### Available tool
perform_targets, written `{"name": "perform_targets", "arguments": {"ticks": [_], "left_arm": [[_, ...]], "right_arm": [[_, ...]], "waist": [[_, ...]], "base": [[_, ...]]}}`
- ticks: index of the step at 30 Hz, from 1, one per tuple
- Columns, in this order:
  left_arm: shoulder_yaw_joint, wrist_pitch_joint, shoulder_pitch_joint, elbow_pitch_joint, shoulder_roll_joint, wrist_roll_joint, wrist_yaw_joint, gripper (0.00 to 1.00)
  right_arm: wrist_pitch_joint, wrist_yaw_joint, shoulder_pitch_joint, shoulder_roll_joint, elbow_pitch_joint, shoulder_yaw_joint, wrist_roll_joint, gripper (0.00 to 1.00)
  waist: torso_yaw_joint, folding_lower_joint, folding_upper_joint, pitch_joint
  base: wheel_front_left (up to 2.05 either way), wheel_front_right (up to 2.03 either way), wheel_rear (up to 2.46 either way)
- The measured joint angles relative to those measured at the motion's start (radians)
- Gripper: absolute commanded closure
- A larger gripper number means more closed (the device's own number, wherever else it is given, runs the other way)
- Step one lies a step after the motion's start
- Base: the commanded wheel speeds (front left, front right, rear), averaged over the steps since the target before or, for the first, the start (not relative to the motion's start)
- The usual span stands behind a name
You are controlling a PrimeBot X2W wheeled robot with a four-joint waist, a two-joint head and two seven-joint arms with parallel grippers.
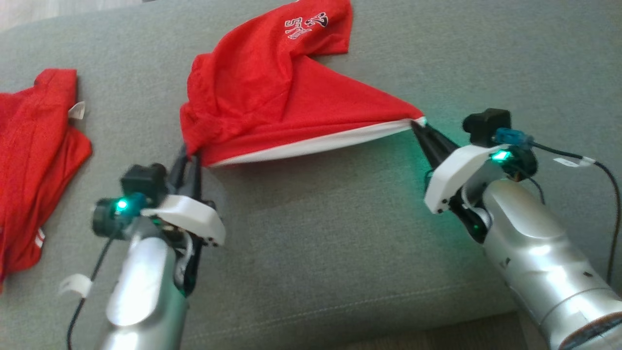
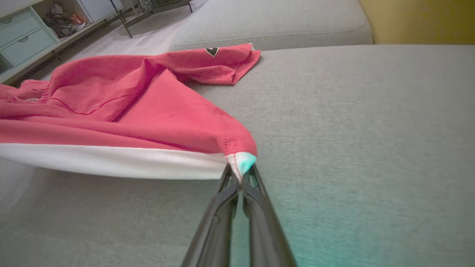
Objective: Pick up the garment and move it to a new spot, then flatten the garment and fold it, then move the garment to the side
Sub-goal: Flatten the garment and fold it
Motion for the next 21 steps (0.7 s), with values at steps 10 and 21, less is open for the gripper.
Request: {"name": "perform_targets", "arguments": {"ticks": [10,21], "left_arm": [[-0.125,0.000,0.004,0.043,-0.001,-0.089,0.024,1.00],[-0.169,0.000,-0.050,0.086,0.002,-0.076,0.032,0.00]], "right_arm": [[0.004,0.000,0.069,0.013,0.056,-0.104,-0.120,1.00],[0.006,0.000,0.069,0.056,0.063,-0.211,-0.195,1.00]], "waist": [[-0.033,0.0000,0.0000,0.007],[-0.046,0.0001,0.0000,0.044]], "base": [[0.00,0.00,0.00],[0.00,0.00,0.00]]}}
